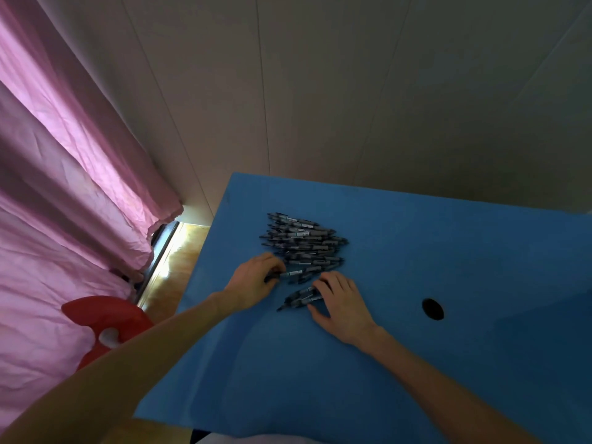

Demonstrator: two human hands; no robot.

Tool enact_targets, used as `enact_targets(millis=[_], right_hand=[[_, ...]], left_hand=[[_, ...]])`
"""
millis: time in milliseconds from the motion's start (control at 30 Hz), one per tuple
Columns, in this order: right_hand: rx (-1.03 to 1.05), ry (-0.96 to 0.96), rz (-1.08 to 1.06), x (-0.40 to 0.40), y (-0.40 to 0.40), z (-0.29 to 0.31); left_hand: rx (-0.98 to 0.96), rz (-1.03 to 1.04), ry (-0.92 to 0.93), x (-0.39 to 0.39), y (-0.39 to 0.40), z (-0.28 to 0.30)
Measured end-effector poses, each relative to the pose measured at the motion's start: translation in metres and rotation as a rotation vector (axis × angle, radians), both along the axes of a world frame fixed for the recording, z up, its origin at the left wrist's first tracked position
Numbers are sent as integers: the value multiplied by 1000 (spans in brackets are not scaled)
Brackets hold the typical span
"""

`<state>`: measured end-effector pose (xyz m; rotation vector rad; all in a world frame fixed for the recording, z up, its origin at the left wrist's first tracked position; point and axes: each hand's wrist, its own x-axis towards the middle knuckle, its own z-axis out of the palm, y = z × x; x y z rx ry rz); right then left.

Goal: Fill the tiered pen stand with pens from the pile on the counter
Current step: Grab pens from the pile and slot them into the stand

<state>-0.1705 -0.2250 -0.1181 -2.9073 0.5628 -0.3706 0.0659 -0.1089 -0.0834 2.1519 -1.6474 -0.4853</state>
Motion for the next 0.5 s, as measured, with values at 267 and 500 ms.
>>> enact_targets(millis=[267, 500], right_hand=[[-20, 30, -10, 0, 0, -1], [-44, 84, 4, 0, 0, 7]], left_hand=[[-8, 15, -126, -18, -14, 2], [44, 12, -160, -35, -30, 4]])
